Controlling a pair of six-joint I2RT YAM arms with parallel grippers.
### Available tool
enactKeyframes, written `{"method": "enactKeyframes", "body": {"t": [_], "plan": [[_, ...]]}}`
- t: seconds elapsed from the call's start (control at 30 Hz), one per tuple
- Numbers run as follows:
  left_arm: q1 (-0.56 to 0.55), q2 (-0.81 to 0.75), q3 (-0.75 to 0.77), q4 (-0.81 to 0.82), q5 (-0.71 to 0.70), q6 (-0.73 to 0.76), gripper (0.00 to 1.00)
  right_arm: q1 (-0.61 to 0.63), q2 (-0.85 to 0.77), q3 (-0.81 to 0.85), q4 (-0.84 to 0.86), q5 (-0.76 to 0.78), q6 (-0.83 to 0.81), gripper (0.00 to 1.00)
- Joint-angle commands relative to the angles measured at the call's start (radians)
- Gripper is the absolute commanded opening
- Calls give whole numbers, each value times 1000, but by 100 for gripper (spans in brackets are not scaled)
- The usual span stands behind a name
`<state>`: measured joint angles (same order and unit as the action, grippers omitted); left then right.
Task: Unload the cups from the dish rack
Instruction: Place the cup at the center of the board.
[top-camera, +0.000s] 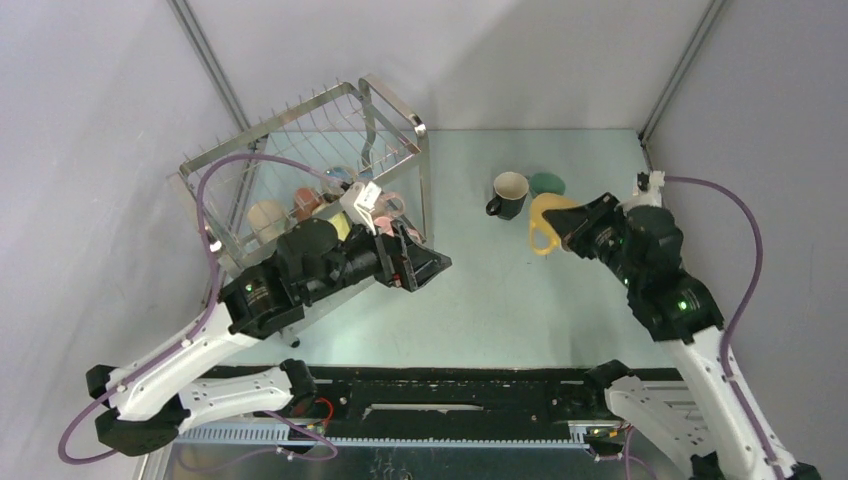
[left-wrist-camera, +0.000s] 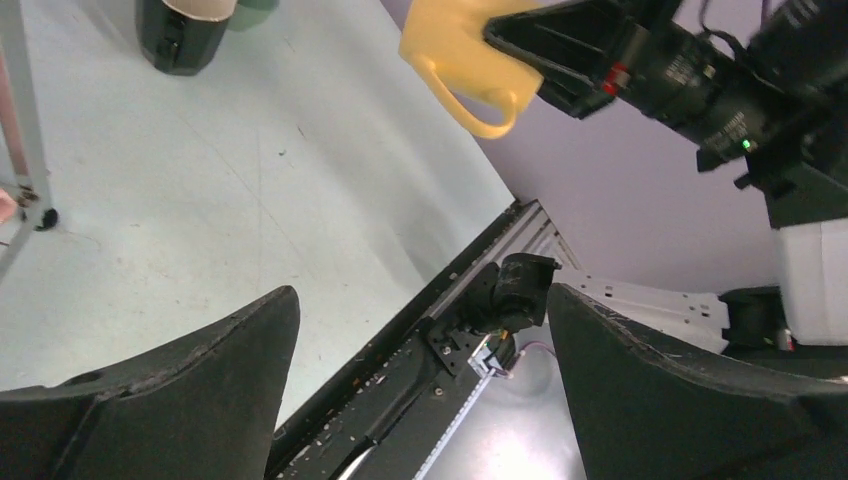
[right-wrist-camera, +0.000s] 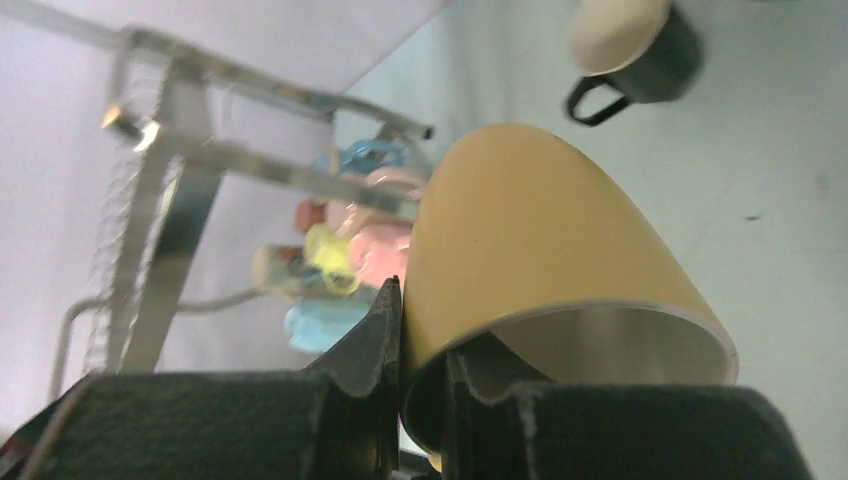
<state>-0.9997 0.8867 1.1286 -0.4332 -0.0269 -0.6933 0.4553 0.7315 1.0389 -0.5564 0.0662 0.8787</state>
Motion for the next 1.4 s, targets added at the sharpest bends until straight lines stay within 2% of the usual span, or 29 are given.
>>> {"method": "enactKeyframes", "body": {"t": [0.0, 0.17, 0.43, 0.7, 1.07, 1.37], "plan": [[-9, 33, 134, -122, -58, 131, 100, -192, 120, 76, -34, -194, -66, 0], [-8, 57, 199, -192, -58, 189, 100, -354, 231, 132, -52, -223, -115, 0], [-9, 38, 223, -237, -51, 240, 100, -485, 427, 271, -110, -134, -185, 0], [-8, 44, 236, -273, -24, 284, 100, -523, 618, 428, -142, -22, -270, 0], [-8, 42, 240, -327, 19, 327, 100, -554, 975, 680, -199, -28, -356, 0], [-8, 30, 237, -370, 49, 357, 100, -553, 1227, 910, -314, 6, -392, 0]]}}
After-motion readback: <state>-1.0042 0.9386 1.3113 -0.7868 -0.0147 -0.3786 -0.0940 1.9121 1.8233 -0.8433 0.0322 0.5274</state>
